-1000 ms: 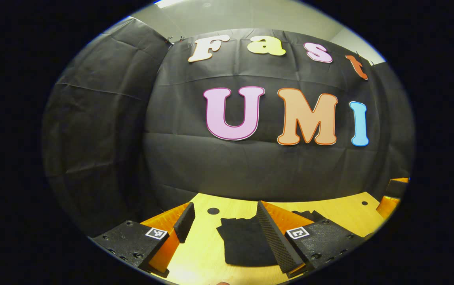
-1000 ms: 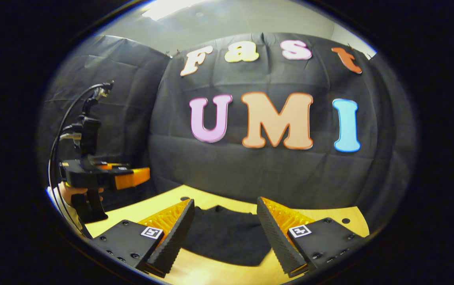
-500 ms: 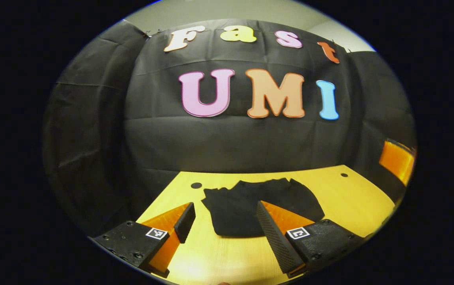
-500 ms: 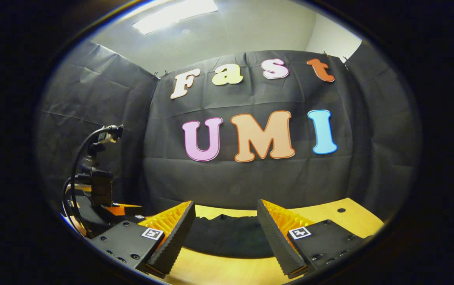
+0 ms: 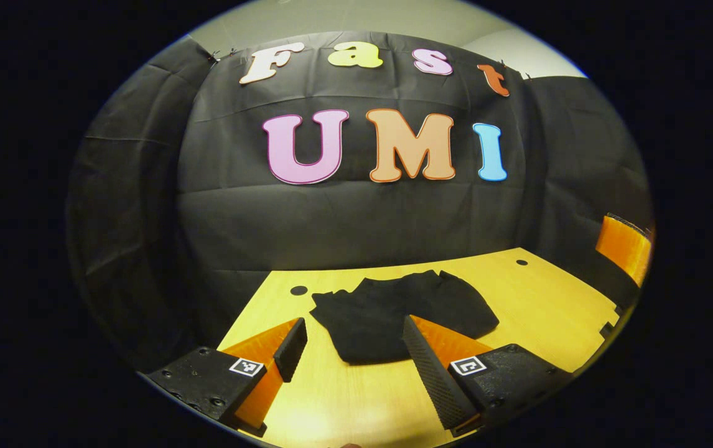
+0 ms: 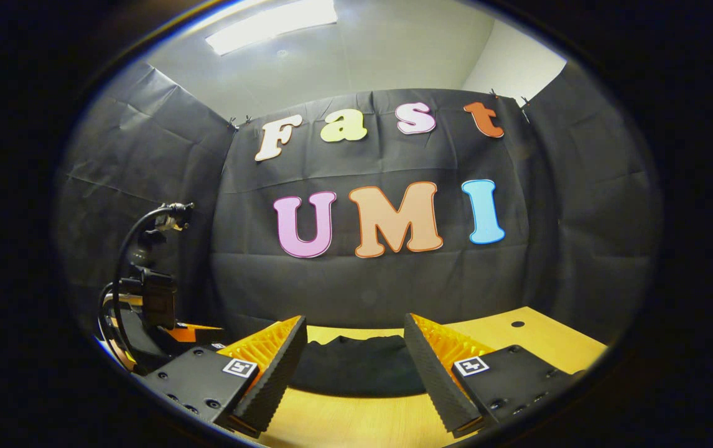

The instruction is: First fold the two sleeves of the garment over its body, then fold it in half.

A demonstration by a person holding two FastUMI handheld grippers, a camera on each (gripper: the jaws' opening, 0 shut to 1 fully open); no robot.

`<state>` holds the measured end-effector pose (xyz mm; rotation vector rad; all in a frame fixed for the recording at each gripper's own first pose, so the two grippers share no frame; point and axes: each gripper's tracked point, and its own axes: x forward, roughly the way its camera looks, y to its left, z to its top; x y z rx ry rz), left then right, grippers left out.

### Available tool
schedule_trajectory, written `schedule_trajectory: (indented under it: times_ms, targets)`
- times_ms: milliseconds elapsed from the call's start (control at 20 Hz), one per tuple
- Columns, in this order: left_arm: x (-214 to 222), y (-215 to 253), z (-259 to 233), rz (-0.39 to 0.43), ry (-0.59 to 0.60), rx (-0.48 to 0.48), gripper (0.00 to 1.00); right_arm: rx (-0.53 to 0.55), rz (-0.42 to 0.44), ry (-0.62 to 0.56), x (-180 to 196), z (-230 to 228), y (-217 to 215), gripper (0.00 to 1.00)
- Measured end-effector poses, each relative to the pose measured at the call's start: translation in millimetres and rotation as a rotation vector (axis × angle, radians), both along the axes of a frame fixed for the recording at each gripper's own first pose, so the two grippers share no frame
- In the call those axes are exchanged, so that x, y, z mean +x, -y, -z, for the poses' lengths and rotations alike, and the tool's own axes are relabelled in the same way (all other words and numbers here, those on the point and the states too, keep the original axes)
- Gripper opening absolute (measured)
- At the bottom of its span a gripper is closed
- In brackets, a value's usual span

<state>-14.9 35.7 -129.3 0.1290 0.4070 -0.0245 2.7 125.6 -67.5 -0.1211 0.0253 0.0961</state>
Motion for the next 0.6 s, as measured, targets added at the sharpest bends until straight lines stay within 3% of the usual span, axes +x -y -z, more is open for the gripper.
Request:
schedule_trajectory:
  times_ms: [600]
  targets:
    - [-28,-33,-4,-0.041,0.008,-0.054,0.93,-0.065,-0.016,-0.032,-27,16,-33,0.98]
